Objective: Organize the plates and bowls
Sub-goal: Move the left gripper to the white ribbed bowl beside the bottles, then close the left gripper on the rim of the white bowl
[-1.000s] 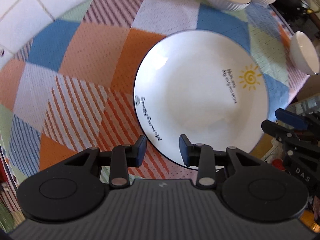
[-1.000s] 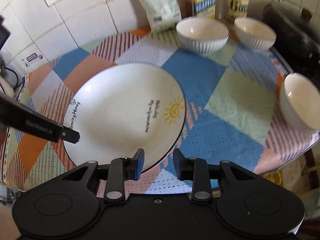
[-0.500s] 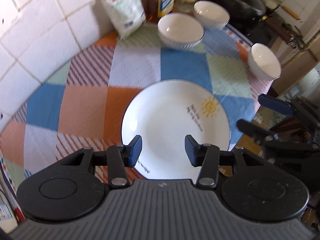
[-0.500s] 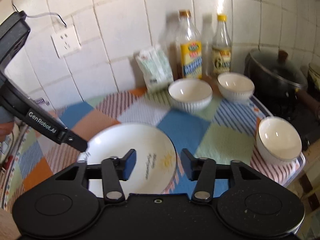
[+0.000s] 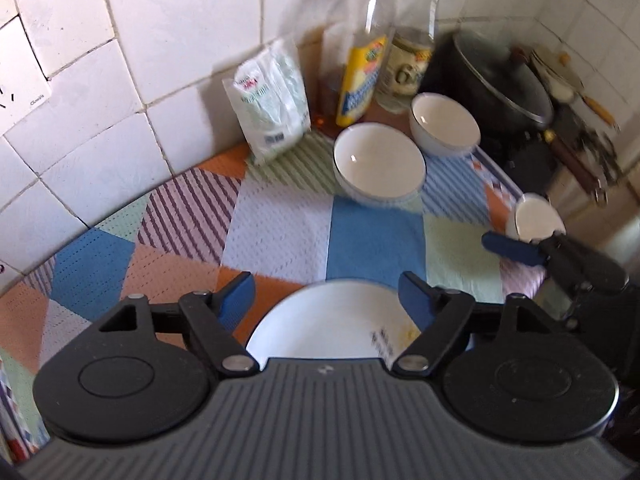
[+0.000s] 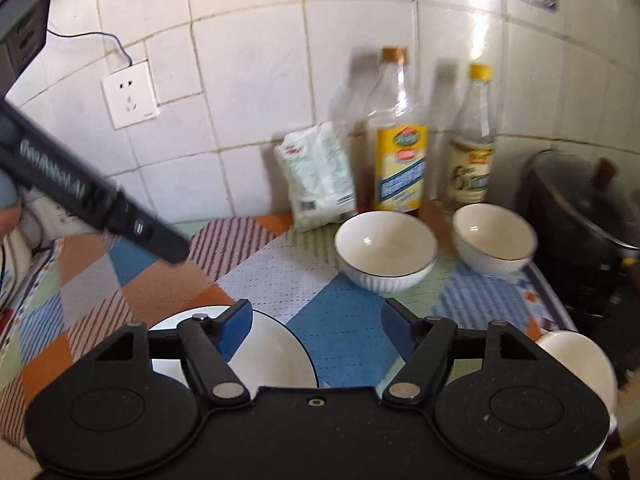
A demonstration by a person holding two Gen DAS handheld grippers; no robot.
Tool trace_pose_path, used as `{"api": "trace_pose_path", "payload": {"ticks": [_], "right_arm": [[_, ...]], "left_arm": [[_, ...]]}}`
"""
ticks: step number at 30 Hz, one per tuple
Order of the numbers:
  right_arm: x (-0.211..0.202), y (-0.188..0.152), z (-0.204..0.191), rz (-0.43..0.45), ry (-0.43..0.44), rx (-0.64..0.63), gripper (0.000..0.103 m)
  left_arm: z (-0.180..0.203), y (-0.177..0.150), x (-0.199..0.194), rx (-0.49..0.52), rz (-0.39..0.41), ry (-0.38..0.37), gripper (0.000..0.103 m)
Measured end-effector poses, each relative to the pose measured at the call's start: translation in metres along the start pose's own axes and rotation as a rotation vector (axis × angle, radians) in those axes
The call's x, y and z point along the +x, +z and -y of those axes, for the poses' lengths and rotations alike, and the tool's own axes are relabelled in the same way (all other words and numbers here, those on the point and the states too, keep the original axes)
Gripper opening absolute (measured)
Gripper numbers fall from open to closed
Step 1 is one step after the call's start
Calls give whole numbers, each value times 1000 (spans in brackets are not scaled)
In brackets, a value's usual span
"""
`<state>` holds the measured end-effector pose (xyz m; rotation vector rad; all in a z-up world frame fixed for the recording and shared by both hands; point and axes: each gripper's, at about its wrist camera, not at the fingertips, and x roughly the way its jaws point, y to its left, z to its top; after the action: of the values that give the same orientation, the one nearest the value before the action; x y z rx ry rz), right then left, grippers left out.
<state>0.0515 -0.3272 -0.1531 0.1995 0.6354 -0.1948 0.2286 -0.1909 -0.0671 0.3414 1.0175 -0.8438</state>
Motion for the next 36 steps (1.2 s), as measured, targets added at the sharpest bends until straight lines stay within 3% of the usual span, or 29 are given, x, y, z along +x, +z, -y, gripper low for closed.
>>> {"api": "trace_pose_path", "payload": {"ticks": [2, 4, 7, 11, 17, 25, 27, 29, 31, 34, 36], "right_arm": [[13, 1, 9, -1, 9, -15, 81], [26, 2, 19, 9, 14, -19, 91], [49, 4, 32, -25, 15, -37, 91], [68, 8, 43, -42, -1, -86, 91], [111, 4, 60, -108, 11, -81, 91], [141, -2, 66, -111, 43, -89, 91], [145, -1, 67, -109, 41, -90, 91], [148, -2, 69, -106, 41, -89, 91], [152, -1, 71, -108, 40, -80, 91], [159, 1, 73, -99, 30, -65, 91], [163, 2, 75, -90, 24, -58, 91]], "left_arm": [[0, 7, 9, -21, 19, 8, 91], [3, 13, 22, -24, 48, 56, 93], [8, 21, 44, -45, 77, 113, 94], [14, 34, 74, -82, 105, 89, 94], [18, 53, 116, -136, 89, 62, 94], [24, 68, 167, -147, 37, 81, 89], [24, 69, 176, -168, 24, 63, 82], [22, 70, 185, -196, 4, 58, 64], [19, 70, 192, -215, -4, 48, 55], [16, 68, 199, -219, 7, 30, 24], [19, 67, 203, -197, 8, 50, 18]]}}
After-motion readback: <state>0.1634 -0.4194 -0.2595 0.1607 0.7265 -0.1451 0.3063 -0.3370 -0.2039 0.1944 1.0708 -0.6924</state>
